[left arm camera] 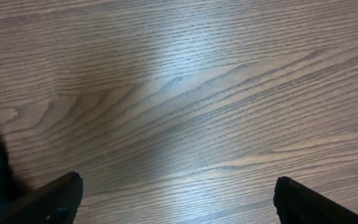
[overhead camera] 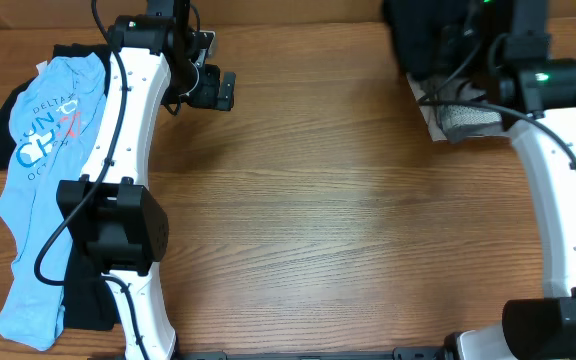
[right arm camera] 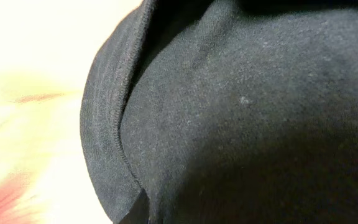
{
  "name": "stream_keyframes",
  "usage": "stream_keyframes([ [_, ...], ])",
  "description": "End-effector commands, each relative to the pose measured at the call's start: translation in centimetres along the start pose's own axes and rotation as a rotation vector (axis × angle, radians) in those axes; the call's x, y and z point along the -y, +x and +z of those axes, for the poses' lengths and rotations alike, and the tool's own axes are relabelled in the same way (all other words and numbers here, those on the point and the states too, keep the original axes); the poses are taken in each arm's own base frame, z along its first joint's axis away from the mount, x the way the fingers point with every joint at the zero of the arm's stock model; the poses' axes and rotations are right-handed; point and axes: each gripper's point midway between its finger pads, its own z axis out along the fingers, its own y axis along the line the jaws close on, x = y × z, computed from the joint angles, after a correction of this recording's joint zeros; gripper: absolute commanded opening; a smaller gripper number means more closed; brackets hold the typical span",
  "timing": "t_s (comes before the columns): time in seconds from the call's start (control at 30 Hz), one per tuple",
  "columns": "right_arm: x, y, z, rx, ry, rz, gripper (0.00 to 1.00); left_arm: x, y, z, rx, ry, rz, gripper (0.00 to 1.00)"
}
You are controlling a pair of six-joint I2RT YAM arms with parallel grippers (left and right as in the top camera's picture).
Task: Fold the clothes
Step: 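Place the black bundle on top of the grey stack and release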
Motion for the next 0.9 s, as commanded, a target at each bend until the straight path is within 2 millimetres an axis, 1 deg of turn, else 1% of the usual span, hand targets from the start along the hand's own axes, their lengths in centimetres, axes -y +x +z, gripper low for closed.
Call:
stream_keyframes([
  [0.0, 4.2, -4.7, -1.5, 0.163, 0.087, -0.008, 0.04, -0.5, 0.0, 0.5, -0.004, -0.008, -0.013, 1.0],
  [0.1, 6.0, -5.8, -0.3, 0.193, 0.075, 0.005, 0.04, -0.5, -0.1, 0.5, -0.002, -0.008, -0.013, 1.0],
  [0.13, 7.2, -5.8, 1.1, 0.187, 0.063, 0.021, 0.04, -0.5, -0.2, 0.5, 0.002, -0.008, -0.013, 1.0],
  [0.27, 9.5, -4.6, 4.6, 0.134, 0.044, 0.054, 0.04, -0.5, -0.4, 0.5, 0.013, -0.008, -0.011, 1.0],
  [0.33, 10.6, -3.5, 6.5, 0.093, 0.036, 0.072, 0.04, -0.5, -0.5, 0.5, 0.015, -0.008, -0.011, 1.0],
  [0.4, 11.6, -1.9, 8.3, 0.04, 0.026, 0.094, 0.04, -0.5, -0.5, 0.5, 0.015, -0.008, -0.011, 1.0],
  [0.47, 12.6, -0.2, 9.8, -0.019, 0.031, 0.122, 0.04, -0.6, -0.6, 0.5, 0.018, -0.009, -0.01, 1.0],
  [0.53, 14.2, 2.3, 11.6, -0.098, 0.055, 0.167, 0.04, -0.6, -0.7, 0.5, 0.022, -0.009, -0.01, 1.0],
  [0.57, 14.8, 3.1, 12.1, -0.123, 0.065, 0.19, 0.04, -0.6, -0.7, 0.5, 0.025, -0.009, -0.009, 1.0],
  [0.63, 16.2, 4.8, 13.1, -0.172, 0.086, 0.221, 0.09, -0.6, -0.9, 0.5, 0.033, -0.009, -0.008, 1.0],
  [0.67, 16.7, 5.5, 13.4, -0.19, 0.092, 0.233, 0.15, -0.6, -1.0, 0.5, 0.035, -0.009, -0.008, 1.0],
  [0.73, 17.6, 6.5, 13.5, -0.223, 0.105, 0.253, 0.35, -0.6, -1.1, 0.5, 0.039, -0.009, -0.008, 1.0],
  [0.77, 18.0, 6.8, 13.3, -0.235, 0.111, 0.263, 0.41, -0.6, -1.1, 0.5, 0.04, -0.009, -0.007, 1.0],
  [0.8, 18.2, 7.0, 13.2, -0.243, 0.114, 0.268, 0.43, -0.6, -1.1, 0.5, 0.04, -0.009, -0.007, 1.0],
  [0.83, 18.3, 7.0, 12.5, -0.252, 0.119, 0.276, 0.47, -0.6, -1.2, 0.5, 0.043, -0.009, -0.007, 1.0],
  [0.87, 18.3, 6.9, 11.9, -0.257, 0.115, 0.281, 0.48, -0.6, -1.2, 0.5, 0.046, -0.009, -0.006, 1.0],
])
